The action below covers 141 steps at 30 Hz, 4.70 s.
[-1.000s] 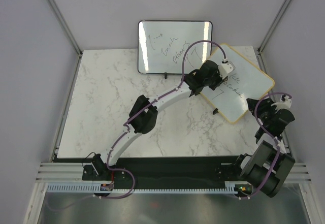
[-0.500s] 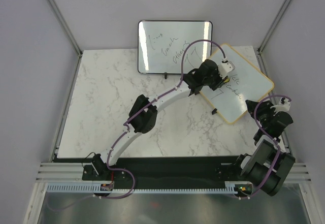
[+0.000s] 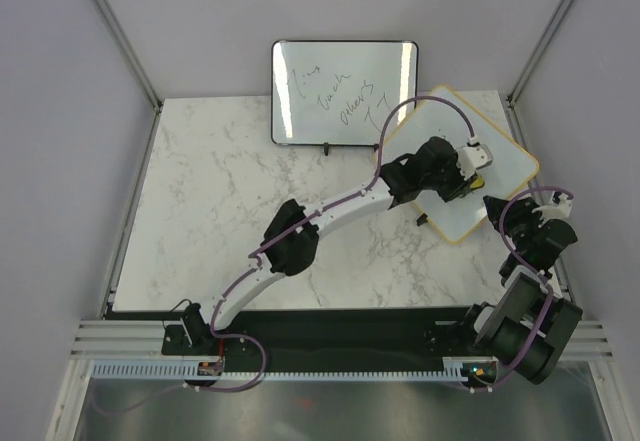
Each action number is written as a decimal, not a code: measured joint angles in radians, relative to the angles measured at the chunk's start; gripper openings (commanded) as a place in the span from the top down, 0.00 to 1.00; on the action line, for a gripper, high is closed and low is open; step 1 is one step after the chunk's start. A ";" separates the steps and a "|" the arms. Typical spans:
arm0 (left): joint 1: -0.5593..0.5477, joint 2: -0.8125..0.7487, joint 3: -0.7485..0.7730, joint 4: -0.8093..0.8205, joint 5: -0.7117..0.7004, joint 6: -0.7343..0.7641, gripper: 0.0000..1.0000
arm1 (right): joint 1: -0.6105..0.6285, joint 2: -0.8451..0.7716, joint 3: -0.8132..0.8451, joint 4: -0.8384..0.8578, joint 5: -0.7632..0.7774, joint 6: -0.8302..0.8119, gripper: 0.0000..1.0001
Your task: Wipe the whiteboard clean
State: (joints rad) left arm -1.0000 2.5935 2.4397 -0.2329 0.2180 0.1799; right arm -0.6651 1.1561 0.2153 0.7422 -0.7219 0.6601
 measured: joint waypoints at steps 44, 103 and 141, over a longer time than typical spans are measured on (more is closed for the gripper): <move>0.003 0.029 0.071 -0.098 -0.006 0.060 0.98 | 0.001 -0.058 -0.015 -0.020 0.024 -0.001 1.00; 0.003 -0.097 -0.198 -0.114 -0.199 0.164 0.98 | 0.008 -0.071 -0.029 -0.032 0.031 -0.001 1.00; 0.053 -0.051 -0.095 -0.265 -0.146 0.097 0.98 | 0.009 -0.076 -0.032 -0.008 0.032 -0.011 1.00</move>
State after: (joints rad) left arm -0.9466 2.5423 2.3451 -0.4976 0.0715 0.2768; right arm -0.6563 1.0798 0.1833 0.7338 -0.6903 0.6495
